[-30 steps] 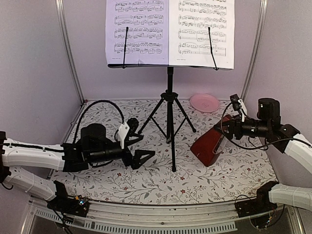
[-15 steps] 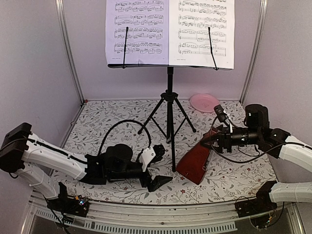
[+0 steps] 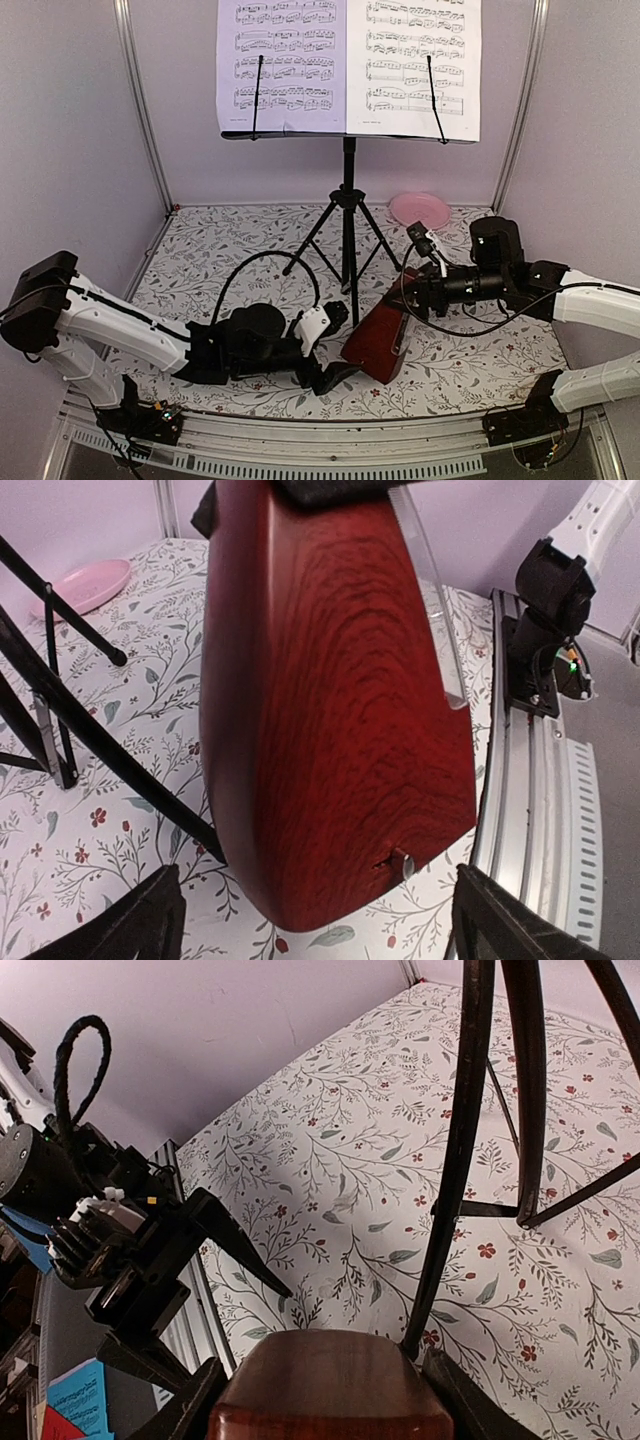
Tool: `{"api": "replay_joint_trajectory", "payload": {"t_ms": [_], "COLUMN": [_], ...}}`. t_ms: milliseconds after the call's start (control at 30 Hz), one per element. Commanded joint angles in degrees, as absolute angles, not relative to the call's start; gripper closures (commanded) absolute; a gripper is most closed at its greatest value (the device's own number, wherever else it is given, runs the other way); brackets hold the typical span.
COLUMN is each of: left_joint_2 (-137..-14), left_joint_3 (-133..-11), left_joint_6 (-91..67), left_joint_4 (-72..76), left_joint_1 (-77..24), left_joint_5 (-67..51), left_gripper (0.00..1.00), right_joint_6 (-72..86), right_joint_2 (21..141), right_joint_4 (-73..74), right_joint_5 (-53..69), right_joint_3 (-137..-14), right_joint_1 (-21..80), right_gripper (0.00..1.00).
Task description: Set up the instrument practice props
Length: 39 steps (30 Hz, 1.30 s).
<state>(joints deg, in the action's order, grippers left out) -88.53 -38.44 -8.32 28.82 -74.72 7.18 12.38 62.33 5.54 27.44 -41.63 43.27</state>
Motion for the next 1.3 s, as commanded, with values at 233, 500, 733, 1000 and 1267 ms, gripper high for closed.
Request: {"api": "replay_joint_trajectory", "payload": {"t_ms": [233, 500, 733, 1000, 1267], "left_joint_2": [-91.0, -91.2, -90.9, -90.2, -86.1], "left_joint_3": [-40.9, -41.3, -41.1, -40.6, -37.6], "left_joint_6": [-8.9, -8.8, -8.8, -8.4, -8.7], "left_joint_4": [26.7, 25.8, 25.5, 25.2, 25.7], "left_joint_1": [-75.8, -75.8, -75.8, -75.7, -75.4], "left_joint_5": [12.4, 12.3, 12.5, 12.6, 12.2], "left_gripper": [0.13, 0.26, 0.32, 0.37, 0.14], "right_joint_6": [15.0, 15.4, 15.4, 15.4, 15.3], "right_joint_2": [62.9, 63.2, 63.4, 63.6, 64.5], "right_joint_4": [-2.0, -2.3, -2.2, -2.2, -2.7], "right_joint_5": [26.1, 26.2, 26.2, 26.1, 25.7], "right_joint_3": [-46.9, -47.1, -47.2, -47.4, -47.8], "right_joint_1": [44.9, 45.4, 45.6, 45.6, 46.0], "right_gripper": [0.79, 0.79, 0.79, 0.79, 0.79]}}
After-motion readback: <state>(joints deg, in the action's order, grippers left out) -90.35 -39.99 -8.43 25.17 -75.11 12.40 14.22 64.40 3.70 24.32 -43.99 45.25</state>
